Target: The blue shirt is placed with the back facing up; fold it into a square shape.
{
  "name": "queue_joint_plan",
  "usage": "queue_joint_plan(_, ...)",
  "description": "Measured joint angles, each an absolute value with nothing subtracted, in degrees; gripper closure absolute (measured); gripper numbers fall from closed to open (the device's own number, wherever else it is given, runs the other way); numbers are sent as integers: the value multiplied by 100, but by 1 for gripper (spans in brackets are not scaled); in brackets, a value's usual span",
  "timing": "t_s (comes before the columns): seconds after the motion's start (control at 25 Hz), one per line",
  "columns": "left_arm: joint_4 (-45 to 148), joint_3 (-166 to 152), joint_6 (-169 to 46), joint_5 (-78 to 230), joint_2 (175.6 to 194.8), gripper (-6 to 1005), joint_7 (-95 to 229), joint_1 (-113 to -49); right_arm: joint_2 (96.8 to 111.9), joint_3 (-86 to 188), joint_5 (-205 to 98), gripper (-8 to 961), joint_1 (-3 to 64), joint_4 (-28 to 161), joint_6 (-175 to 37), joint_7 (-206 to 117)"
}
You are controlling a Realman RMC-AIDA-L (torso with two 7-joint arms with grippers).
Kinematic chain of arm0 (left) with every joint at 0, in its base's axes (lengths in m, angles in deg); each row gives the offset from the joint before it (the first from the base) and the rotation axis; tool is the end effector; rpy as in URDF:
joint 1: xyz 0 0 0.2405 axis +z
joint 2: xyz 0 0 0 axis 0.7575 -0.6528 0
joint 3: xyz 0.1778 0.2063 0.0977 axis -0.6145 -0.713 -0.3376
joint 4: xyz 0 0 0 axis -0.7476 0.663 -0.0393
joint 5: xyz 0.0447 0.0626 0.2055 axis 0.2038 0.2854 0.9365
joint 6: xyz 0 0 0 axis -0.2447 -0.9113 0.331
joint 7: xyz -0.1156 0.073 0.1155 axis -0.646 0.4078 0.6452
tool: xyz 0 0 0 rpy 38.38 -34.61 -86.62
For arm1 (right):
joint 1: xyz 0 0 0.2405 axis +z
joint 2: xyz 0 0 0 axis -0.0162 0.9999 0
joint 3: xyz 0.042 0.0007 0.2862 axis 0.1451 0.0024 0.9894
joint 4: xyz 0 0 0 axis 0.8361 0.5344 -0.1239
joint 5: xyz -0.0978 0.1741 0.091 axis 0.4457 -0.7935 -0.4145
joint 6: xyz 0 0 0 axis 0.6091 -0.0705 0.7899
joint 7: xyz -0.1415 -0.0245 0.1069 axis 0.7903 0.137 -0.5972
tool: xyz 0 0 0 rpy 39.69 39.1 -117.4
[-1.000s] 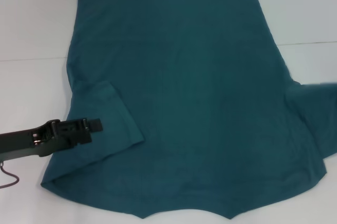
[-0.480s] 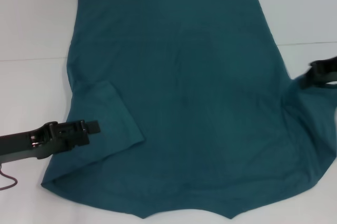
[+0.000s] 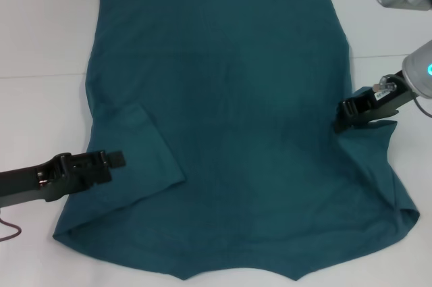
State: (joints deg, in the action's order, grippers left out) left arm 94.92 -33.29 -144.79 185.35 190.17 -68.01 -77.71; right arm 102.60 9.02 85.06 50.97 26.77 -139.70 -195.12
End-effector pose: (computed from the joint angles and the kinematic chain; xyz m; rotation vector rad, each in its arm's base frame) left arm -0.3014 0.3644 -0.0153 -2.1793 -1.9074 -0.8405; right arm 0.2549 0.4797 0.0109 -2.2032 1.5244 -0.1832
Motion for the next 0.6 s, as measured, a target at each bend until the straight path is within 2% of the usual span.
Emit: queue_joint_plan(0.6, 9486, -3272, -14428, 18519, 19032, 359, -6787, -7772, 10352, 863, 8552, 928, 5198, 2952, -13545, -19837)
